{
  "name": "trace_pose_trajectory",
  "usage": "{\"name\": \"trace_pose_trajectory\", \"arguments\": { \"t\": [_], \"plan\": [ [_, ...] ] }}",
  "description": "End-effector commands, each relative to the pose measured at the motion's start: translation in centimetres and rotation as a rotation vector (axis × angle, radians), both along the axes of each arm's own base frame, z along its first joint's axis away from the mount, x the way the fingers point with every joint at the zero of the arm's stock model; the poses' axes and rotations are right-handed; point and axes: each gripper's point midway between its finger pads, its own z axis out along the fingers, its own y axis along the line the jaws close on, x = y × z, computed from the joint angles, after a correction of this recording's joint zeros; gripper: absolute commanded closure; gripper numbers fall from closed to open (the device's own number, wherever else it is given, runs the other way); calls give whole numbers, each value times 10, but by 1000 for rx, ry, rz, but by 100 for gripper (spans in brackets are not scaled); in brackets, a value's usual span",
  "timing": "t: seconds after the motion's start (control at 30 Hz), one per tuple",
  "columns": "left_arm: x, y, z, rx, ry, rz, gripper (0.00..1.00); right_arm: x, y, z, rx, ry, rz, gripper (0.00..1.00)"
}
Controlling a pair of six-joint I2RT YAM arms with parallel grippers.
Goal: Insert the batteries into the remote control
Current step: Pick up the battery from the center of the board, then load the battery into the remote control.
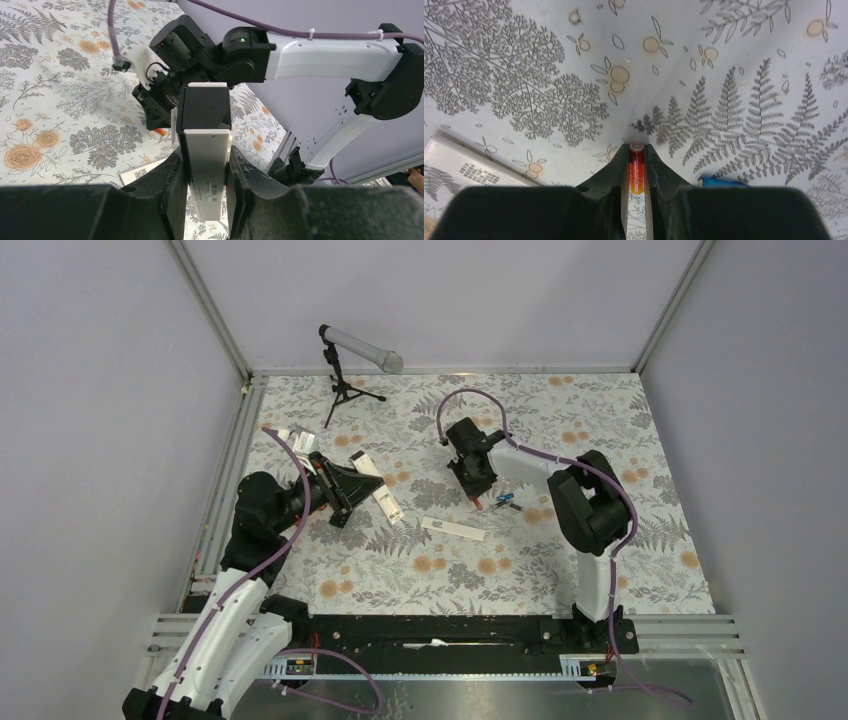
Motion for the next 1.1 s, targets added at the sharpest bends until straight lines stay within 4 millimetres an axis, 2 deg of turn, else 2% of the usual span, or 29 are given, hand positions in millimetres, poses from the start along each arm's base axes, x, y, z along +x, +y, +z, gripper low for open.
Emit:
{"name": "trace_pose_trajectory", "arguments": {
  "t": [0.0,0.2,0.33,0.47,0.6,0.7,0.8,1.07],
  "plan": [
    [9,3,14,-45,-45,44,100,1,6,36,90,-89,-52,88],
    [14,-1,8,-95,13,35,100,-11,19,106,300,-221,-61,88],
    [15,-5,12,-150,37,15,100,-32,39,169,563,-307,-13,86],
    [16,-10,16,-209,76,-11,100,-62,56,240,860,-375,47,86],
    [15,-17,20,-262,112,-52,100,-100,79,301,1126,-375,151,86],
    [7,-25,28,-310,129,-117,100,-125,102,329,1203,-391,222,86],
    [3,-31,31,-335,166,-140,100,-142,120,347,1261,-401,264,86],
    [4,-34,29,-355,238,-141,100,-139,141,334,1170,-420,244,86]
  ]
}}
